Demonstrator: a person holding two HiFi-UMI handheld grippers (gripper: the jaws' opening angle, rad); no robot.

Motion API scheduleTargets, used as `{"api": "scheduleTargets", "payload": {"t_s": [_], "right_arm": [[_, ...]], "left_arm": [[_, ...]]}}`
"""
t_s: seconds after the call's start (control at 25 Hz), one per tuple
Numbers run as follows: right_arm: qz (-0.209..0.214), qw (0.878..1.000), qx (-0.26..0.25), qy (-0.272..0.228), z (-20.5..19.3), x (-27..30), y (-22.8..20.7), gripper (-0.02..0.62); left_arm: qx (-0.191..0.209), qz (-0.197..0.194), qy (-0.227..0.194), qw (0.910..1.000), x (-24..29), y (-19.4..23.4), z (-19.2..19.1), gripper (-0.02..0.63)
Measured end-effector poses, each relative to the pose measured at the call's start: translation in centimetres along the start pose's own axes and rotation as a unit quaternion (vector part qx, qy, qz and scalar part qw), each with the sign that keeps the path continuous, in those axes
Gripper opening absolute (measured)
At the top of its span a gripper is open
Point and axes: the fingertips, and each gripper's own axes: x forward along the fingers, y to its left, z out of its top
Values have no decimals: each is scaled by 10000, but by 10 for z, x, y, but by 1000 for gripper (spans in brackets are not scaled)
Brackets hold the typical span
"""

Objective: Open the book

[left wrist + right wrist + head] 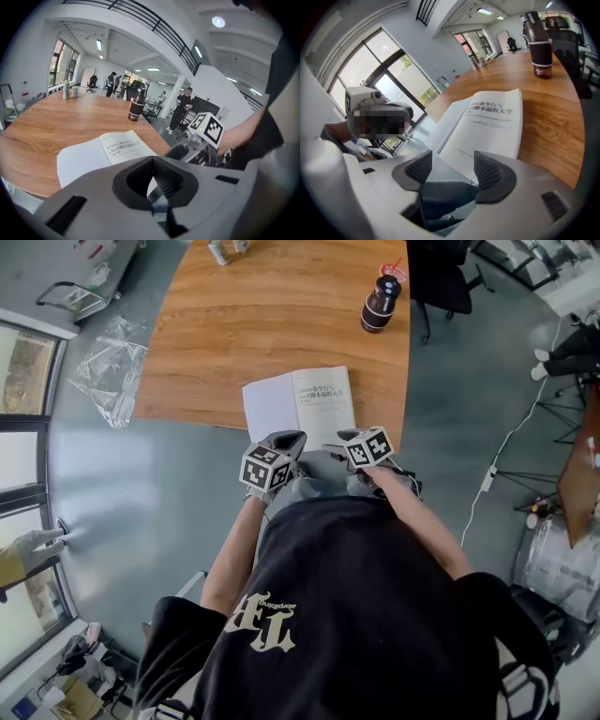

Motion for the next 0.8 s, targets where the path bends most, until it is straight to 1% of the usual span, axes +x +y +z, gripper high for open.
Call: {"api": "scheduleTargets", "payload": {"t_s": [0.16,0.24,0.32,0.44,0.56,0.64,0.72,0.8], "right_arm": [[-564,9981,178,-189,-6,-18,-33,250],[-795,9963,191,-252,-7,-26,-47,250],[-938,9950,208,-275,-9,-31,-57,250],[-940,9948,292,-266,-11,-31,-62,250],[-822,9953,469,-229,-14,-27,-66,250],[-780,9955,509,-161,-18,-24,-67,250],[-783,9956,504,-65,-23,-22,-67,250],[-774,9956,520,-22,-25,-21,-67,250]], "left_arm": [[255,-49,480,9985,26,-6,-23,6],[366,8,628,9974,38,-7,-31,6],[488,108,801,9955,48,-5,-39,6],[587,356,1119,9913,58,5,-52,6],[714,827,1481,9829,60,21,-56,6],[619,1022,1705,9781,63,29,-64,6],[570,1073,1912,9740,67,32,-72,6],[599,1038,2028,9719,73,34,-79,6]]}}
